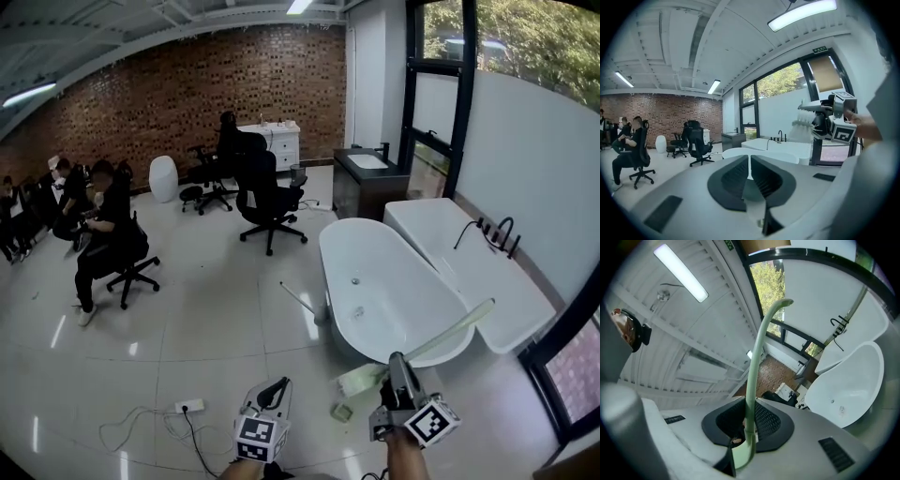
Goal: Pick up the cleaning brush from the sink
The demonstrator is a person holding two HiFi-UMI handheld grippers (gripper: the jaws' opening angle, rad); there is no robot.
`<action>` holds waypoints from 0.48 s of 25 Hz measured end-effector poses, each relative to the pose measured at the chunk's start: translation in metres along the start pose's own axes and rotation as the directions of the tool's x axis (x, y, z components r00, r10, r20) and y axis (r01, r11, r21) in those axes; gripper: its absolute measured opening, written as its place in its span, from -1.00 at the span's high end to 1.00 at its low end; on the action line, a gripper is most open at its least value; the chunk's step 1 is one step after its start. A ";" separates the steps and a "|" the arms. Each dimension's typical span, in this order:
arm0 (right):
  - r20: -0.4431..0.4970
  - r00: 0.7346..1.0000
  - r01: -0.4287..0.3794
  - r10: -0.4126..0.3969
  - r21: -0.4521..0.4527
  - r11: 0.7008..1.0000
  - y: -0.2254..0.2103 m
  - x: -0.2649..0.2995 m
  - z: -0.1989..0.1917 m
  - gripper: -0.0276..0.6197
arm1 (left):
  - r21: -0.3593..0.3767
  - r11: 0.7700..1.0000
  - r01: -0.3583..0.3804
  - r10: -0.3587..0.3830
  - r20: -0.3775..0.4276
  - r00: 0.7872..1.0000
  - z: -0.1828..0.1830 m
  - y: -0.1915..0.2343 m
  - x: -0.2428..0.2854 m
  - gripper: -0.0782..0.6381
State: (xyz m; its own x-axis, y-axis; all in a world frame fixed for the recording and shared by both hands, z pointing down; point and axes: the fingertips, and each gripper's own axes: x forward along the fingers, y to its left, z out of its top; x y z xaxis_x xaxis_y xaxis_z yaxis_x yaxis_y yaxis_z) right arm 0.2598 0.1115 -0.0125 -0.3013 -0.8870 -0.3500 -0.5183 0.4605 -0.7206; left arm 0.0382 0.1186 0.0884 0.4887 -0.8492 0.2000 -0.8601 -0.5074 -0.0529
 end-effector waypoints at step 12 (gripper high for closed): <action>0.117 0.986 -0.123 0.116 0.057 0.991 0.059 -0.031 0.056 0.83 | -0.015 0.999 -0.038 0.038 0.040 0.998 0.018 -0.046 -0.036 0.75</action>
State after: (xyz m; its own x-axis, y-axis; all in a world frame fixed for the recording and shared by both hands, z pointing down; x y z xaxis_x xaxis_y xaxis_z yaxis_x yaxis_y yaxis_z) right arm 0.2829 0.1640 -0.0776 -0.2635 -0.8256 -0.4989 -0.4307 0.5635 -0.7050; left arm 0.0628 0.1700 0.0660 0.4610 -0.8731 0.1590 -0.8800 -0.4729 -0.0455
